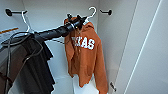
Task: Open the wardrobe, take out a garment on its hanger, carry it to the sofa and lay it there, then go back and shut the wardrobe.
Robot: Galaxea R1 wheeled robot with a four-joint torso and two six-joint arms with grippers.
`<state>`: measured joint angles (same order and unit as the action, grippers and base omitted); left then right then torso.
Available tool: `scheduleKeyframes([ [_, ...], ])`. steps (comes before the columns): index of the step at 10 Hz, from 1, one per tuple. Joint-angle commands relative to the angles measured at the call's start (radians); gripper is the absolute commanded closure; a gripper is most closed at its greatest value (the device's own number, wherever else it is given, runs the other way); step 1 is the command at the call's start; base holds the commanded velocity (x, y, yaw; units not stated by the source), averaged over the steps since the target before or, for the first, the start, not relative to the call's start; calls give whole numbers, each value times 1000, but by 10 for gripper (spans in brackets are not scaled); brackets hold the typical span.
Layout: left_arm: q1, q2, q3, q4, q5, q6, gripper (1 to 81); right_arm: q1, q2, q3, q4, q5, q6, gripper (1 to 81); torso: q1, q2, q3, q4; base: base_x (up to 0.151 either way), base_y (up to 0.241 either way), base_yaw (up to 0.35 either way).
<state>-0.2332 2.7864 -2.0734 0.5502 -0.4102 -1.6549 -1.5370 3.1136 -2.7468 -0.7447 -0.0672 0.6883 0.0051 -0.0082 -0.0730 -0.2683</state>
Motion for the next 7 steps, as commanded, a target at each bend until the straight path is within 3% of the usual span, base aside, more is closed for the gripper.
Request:
scheduleKeyframes([
  [1,-258,-4,1,4,-21,21,811,42,6,7,-4,-42,-4,10,0,0,0,-3,0,0,0],
  [3,-258,4,12,22,-9,20,811,45,7,10,-4,-42,-4,10,0,0,0,56,0,0,0],
  [4,-258,9,22,27,-7,20,811,45,7,10,-4,-43,-4,10,0,0,0,66,0,0,0],
  [7,-258,85,22,57,51,21,811,48,7,12,-4,-43,-4,10,0,0,0,66,0,0,0],
])
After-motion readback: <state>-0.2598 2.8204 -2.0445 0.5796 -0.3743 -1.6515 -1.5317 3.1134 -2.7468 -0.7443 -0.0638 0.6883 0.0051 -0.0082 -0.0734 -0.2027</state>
